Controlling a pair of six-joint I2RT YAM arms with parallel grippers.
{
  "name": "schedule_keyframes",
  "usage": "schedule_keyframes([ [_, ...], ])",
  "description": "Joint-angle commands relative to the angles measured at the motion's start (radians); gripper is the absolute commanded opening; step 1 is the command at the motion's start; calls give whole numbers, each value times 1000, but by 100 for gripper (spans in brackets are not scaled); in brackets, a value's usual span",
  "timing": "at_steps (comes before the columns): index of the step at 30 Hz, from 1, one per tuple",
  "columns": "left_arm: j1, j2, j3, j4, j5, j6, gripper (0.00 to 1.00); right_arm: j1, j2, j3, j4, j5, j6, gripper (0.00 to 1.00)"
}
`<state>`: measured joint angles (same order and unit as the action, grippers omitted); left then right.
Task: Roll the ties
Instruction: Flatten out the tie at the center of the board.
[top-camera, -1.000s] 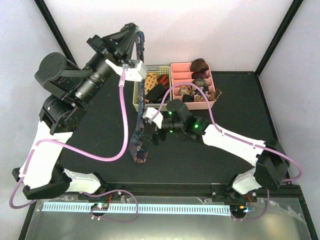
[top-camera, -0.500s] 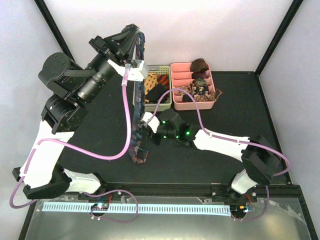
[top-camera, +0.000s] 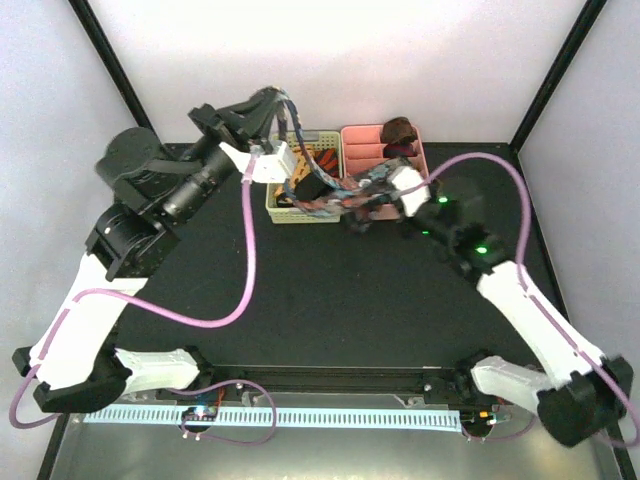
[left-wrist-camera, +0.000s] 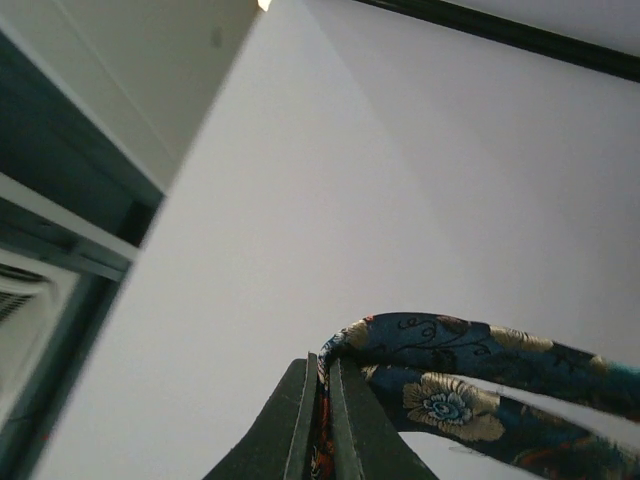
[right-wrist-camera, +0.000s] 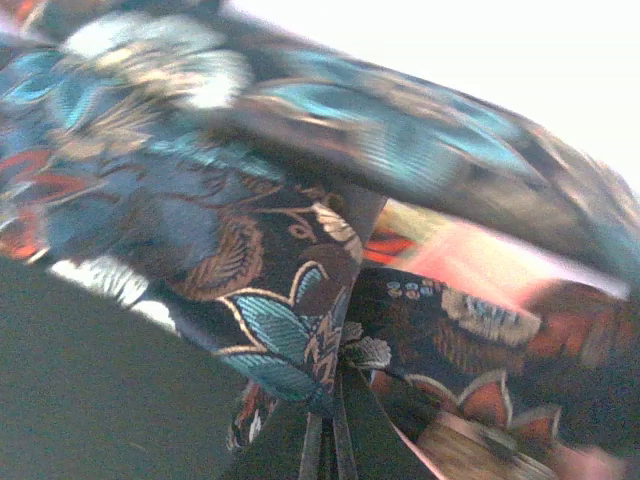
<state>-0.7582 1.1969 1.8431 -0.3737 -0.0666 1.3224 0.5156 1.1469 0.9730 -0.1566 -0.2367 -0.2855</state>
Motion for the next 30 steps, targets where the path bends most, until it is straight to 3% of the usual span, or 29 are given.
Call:
schedule_keyframes([
  [1,20,18,-95,-57,5,-183,2,-218,-159,47,-315,38,-288,2],
  [3,27,28,-146,-76,20,-239,2,-314,-212,70,-389,83,-405,2],
  [7,78,25,-312,-108,116,-336,1,-365,-245,8,-391,253,-633,1],
  [11,178,-47,-578,-92,234,-314,2,-357,-212,-76,-432,224,-627,2],
  [14,256,-119,-781,-80,320,-263,1,-279,-163,-190,-438,194,-583,2],
  [19,358,-215,-1046,-132,415,-98,2,-9,-31,-380,-275,275,-516,2],
  [23,453,-282,-1198,-150,430,79,2,132,163,-369,-246,288,-435,2],
  [27,592,-307,-1232,-192,491,170,2,214,300,-346,-242,267,-396,2],
  [28,613,-306,-1229,-220,506,204,2,224,318,-329,-253,252,-377,4],
  [30,653,-306,-1228,-274,517,257,2,227,334,-281,-283,199,-338,18],
])
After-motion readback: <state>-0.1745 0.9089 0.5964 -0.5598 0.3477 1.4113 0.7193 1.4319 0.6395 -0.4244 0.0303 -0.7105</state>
